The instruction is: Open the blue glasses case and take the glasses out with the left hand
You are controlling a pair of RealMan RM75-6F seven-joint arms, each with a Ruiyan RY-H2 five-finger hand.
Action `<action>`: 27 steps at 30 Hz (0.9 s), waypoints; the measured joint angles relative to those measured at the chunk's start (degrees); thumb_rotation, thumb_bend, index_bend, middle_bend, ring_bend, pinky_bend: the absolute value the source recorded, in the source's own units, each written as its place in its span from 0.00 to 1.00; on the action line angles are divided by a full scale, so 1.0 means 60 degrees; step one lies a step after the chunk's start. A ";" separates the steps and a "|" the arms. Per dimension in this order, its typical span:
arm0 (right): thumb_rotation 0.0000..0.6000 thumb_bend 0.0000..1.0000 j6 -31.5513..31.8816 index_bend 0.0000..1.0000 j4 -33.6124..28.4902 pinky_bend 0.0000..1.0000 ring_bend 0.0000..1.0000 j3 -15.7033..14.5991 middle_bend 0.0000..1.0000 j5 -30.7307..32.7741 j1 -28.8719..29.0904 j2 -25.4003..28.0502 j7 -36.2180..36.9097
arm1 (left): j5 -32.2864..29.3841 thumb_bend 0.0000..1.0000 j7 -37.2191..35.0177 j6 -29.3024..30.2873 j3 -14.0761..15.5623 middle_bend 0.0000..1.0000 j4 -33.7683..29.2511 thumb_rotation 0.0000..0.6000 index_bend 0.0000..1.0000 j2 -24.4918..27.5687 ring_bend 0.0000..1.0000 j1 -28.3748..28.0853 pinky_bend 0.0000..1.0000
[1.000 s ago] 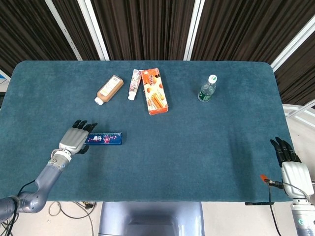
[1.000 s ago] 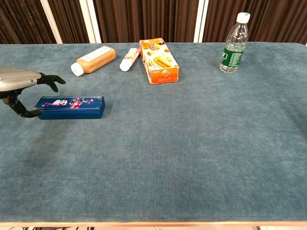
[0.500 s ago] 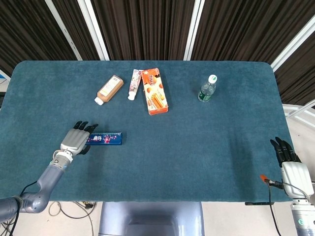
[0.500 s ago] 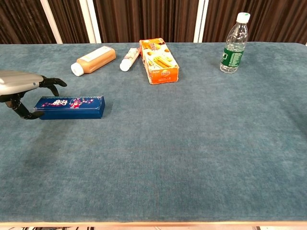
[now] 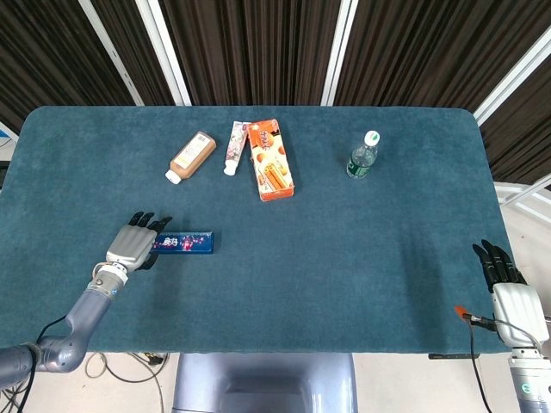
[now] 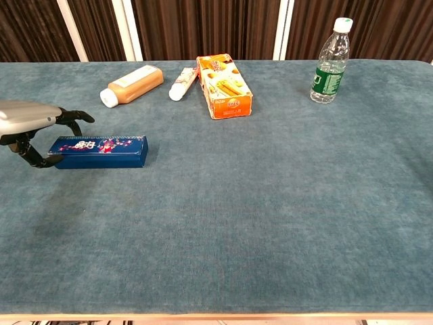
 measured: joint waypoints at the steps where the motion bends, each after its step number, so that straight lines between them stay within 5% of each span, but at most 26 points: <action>1: 1.00 0.20 -0.0002 0.00 -0.0001 0.23 0.00 -0.0001 0.00 -0.0001 0.0000 -0.0001 -0.0003 | -0.0001 0.46 -0.0005 0.0002 0.0001 0.21 0.0012 1.00 0.00 -0.0008 0.00 -0.0001 0.01; 27: 1.00 0.22 0.0012 0.00 0.0004 0.23 0.00 0.0012 0.00 0.0014 -0.0006 -0.0013 -0.0003 | 0.0075 0.57 -0.0171 0.0169 -0.0065 0.29 0.0167 1.00 0.06 -0.0177 0.00 0.0010 0.03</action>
